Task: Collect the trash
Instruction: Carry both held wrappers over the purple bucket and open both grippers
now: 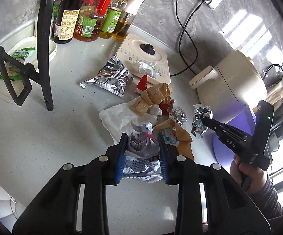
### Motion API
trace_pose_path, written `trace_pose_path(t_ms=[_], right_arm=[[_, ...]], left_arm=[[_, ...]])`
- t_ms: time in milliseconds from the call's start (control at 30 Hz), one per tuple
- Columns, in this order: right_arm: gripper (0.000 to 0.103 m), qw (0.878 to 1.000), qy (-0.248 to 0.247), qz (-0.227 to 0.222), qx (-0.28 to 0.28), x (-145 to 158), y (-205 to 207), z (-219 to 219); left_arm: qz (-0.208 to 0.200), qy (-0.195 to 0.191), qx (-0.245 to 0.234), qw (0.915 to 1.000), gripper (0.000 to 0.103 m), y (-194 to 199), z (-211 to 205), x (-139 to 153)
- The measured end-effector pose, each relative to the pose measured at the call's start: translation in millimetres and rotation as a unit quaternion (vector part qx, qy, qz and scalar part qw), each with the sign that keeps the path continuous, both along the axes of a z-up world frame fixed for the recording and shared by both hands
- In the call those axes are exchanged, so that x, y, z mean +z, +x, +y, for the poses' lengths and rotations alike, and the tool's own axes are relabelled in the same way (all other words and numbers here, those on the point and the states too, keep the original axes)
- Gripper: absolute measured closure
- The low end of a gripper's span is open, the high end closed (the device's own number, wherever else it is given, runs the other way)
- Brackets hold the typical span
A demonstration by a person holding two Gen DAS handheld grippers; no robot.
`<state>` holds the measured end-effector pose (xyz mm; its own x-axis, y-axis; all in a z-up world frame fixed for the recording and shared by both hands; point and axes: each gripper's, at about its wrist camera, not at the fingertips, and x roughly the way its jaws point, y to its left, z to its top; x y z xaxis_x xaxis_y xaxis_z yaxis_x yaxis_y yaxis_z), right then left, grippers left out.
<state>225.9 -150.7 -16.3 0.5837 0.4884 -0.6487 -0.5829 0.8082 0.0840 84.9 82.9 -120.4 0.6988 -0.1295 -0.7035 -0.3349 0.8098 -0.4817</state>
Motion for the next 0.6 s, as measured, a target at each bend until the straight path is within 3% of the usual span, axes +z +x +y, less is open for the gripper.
trace_pose_path(t_ms=[233, 533, 600], right_arm=[[0.094, 0.997, 0.022, -0.051, -0.059, 55, -8, -45], [0.094, 0.984, 0.020, -0.087, -0.155, 74, -14, -127], [0.090, 0.981, 0.012, -0.087, -0.172, 74, -13, -145]], left_arm=[[-0.027, 0.045, -0.009, 0.9986, 0.073, -6, -2, 40], [-0.066, 0.089, -0.043, 0.9929, 0.073, 0, -24, 84], [-0.076, 0.104, -0.061, 0.9899, 0.073, 3, -31, 92]])
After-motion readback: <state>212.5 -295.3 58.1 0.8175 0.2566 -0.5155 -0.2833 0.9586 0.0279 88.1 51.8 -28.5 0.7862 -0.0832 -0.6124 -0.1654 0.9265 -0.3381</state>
